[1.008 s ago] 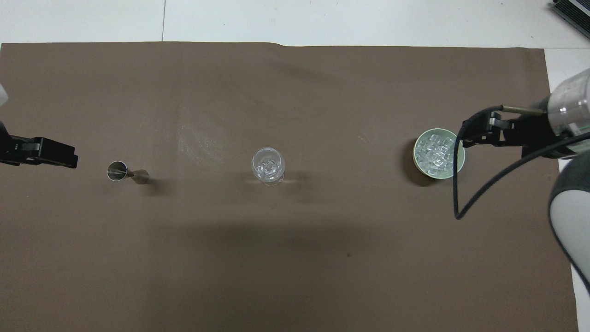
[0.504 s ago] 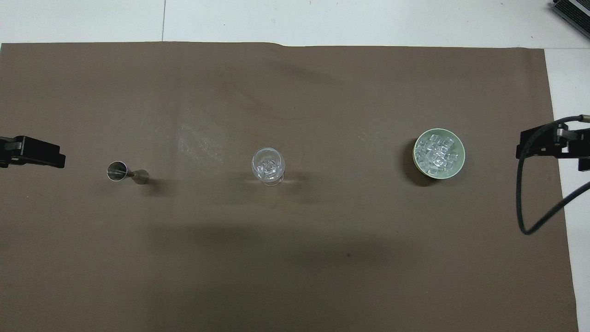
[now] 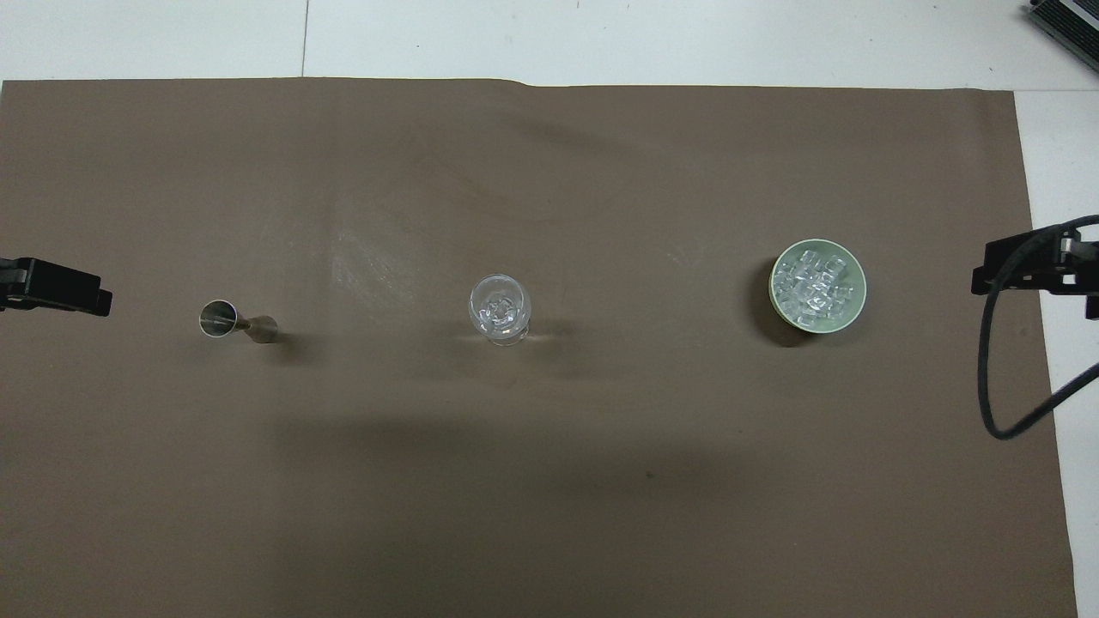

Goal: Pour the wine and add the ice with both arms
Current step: 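Open the right gripper and draw it back from the tin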

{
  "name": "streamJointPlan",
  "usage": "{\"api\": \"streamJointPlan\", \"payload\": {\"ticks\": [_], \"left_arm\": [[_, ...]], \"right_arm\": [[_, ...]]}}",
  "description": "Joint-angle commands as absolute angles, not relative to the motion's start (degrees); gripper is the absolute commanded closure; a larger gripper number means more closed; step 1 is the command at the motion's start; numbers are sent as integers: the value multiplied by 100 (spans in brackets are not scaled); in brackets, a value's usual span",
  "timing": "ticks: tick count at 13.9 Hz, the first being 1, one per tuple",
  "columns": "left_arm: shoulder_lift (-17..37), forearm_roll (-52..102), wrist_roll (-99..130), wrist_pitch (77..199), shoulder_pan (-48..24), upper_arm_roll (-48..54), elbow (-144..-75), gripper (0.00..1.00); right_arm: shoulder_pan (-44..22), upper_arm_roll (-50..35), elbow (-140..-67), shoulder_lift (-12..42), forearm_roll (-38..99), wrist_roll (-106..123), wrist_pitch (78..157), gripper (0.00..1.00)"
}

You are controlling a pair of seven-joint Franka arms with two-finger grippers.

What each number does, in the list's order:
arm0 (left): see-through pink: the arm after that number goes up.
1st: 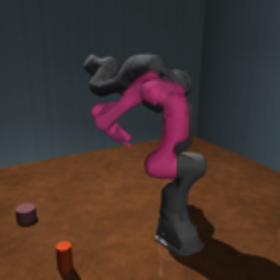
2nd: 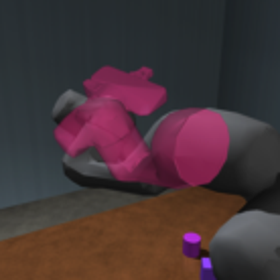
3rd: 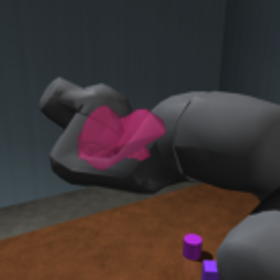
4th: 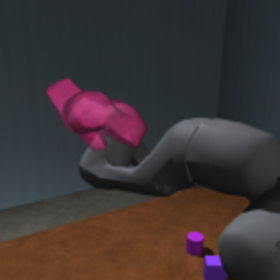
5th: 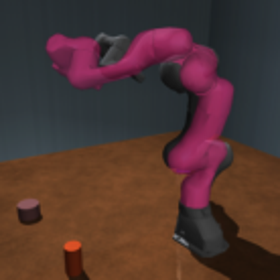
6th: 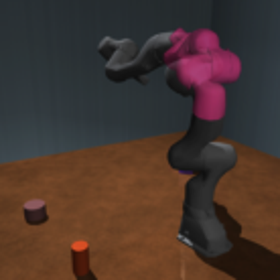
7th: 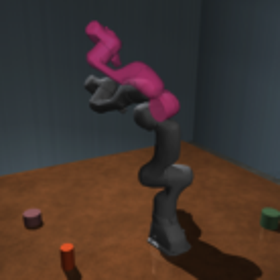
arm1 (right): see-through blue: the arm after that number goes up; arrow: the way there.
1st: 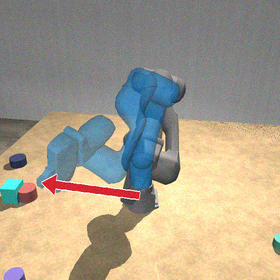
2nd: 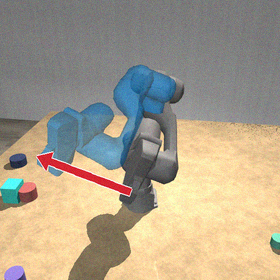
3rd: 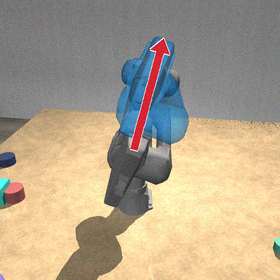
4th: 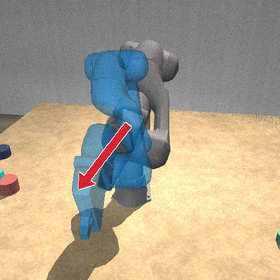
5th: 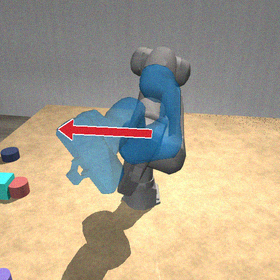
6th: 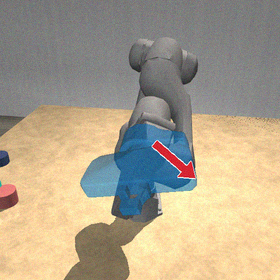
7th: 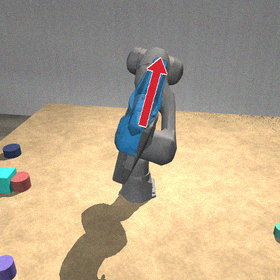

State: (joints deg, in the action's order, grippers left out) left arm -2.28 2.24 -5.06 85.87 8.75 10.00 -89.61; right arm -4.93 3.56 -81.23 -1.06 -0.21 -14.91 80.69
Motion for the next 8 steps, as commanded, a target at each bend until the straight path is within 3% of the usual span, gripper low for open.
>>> {"api": "streamJointPlan", "payload": {"ticks": [1,8], "left_arm": [[-343,229,-598,8569,923,949,-9079,0],[-352,70,-598,8596,923,984,-9070,0]], "right_arm": [[-492,378,-8138,-202,141,-1354,7867,0],[-501,334,-8305,-290,88,-1222,7910,0]]}}
